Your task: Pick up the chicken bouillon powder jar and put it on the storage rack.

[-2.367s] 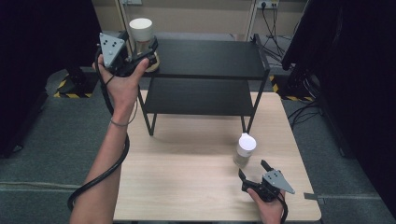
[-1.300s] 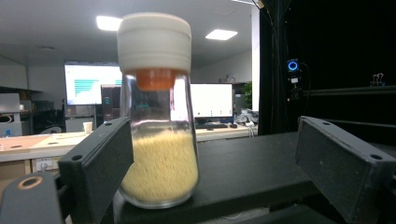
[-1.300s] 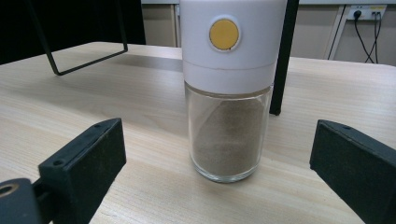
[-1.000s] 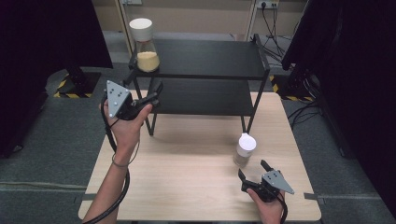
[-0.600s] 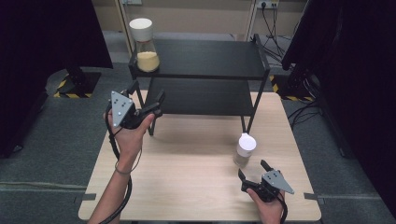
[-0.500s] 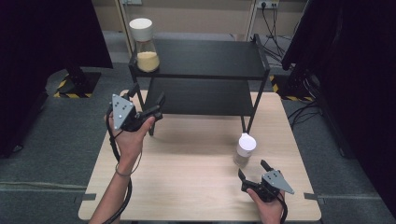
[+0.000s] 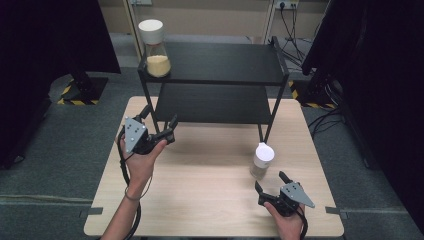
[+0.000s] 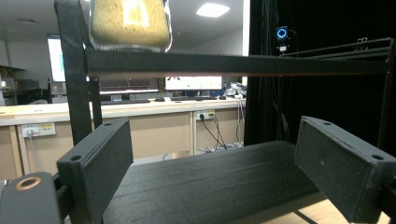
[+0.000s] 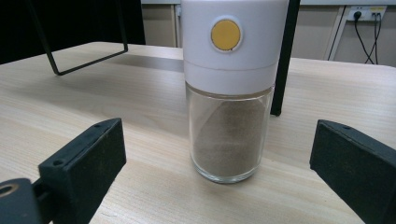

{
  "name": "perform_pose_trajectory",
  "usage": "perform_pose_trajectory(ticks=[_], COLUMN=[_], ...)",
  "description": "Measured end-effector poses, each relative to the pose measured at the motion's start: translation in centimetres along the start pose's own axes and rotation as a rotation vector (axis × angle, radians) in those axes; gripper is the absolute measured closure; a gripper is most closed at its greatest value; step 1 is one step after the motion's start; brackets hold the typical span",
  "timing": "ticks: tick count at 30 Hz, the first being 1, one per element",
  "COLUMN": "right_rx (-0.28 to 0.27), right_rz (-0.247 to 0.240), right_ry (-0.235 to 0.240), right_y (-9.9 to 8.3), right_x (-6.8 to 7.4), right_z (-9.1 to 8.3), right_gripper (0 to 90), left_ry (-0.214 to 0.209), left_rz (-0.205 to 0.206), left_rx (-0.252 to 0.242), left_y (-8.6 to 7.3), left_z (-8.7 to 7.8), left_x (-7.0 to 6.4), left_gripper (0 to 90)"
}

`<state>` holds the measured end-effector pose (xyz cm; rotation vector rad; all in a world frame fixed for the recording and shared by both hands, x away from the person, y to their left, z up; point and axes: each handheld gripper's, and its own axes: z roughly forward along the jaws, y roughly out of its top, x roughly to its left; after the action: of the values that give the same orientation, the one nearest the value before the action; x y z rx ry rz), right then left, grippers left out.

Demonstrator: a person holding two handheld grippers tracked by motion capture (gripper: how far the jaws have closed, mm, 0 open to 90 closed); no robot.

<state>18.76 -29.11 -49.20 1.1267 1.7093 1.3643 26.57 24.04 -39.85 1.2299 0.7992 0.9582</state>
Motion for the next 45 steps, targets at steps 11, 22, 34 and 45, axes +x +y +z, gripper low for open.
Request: perform_pose_trajectory(ticks=[11,22,34,45], right_rx=[0.003,0.0,0.002,0.0], right_rz=[0.001,0.002,-0.002,-0.003], right_ry=[0.0,0.001,0.0,0.0], right_y=[0.1,0.0,0.0,0.0], right_x=[0.0,0.0,0.1,0.1], right_z=[0.0,0.0,0.0,0.0], right_gripper=[3.7,3.7,3.7,3.7], left_ry=[-0.018,-0.034,-0.04,-0.031], left_rz=[-0.011,-0.035,-0.069,-0.091], left_rx=[0.031,0.078,0.139,0.181], left_y=[-2.1,-4.8,-7.7,-10.3], left_z=[-1.1,-2.1,-3.5,-4.5], left_x=[0.3,0.4,0.7,0.4], left_gripper=[10.6,10.6,10.6,10.6])
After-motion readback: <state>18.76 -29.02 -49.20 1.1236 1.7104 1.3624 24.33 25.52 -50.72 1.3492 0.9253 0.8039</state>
